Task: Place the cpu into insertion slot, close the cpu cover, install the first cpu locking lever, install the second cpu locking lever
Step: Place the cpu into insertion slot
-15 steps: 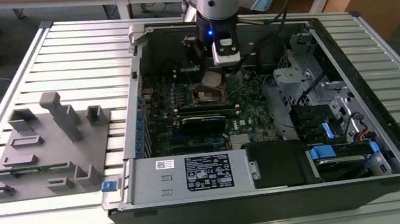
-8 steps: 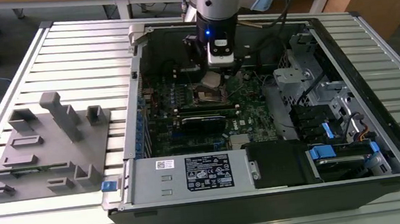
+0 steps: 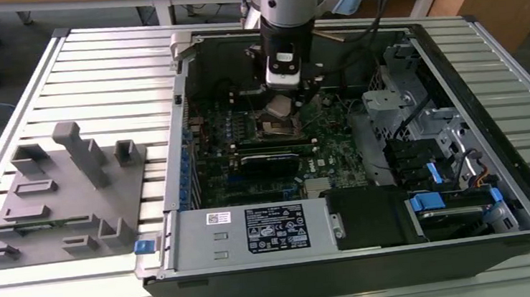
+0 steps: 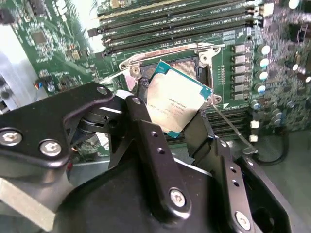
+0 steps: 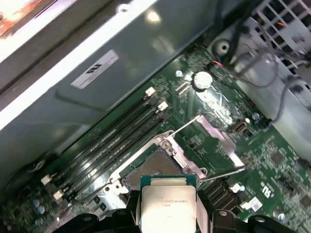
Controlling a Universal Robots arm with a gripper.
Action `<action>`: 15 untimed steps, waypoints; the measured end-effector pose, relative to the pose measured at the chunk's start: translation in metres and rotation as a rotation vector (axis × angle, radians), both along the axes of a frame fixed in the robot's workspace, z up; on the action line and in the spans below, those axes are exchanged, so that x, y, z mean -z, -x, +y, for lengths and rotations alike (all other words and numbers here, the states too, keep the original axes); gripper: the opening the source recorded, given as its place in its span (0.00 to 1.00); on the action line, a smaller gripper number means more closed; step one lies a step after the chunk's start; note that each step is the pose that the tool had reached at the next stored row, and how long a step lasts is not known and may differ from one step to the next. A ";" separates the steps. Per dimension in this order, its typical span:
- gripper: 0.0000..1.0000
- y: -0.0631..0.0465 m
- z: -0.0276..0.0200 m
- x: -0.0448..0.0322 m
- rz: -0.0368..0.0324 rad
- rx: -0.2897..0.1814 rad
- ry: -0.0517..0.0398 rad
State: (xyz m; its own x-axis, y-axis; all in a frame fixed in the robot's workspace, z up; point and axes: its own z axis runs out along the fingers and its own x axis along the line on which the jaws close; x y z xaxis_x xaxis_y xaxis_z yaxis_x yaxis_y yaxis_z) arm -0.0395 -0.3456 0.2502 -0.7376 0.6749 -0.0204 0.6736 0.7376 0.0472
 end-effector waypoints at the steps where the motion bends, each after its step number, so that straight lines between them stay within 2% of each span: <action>1: 0.54 0.000 0.0000 0.0001 0.0000 0.018 0.0000; 15: 0.54 0.000 0.0000 0.0016 0.0000 0.273 0.0000</action>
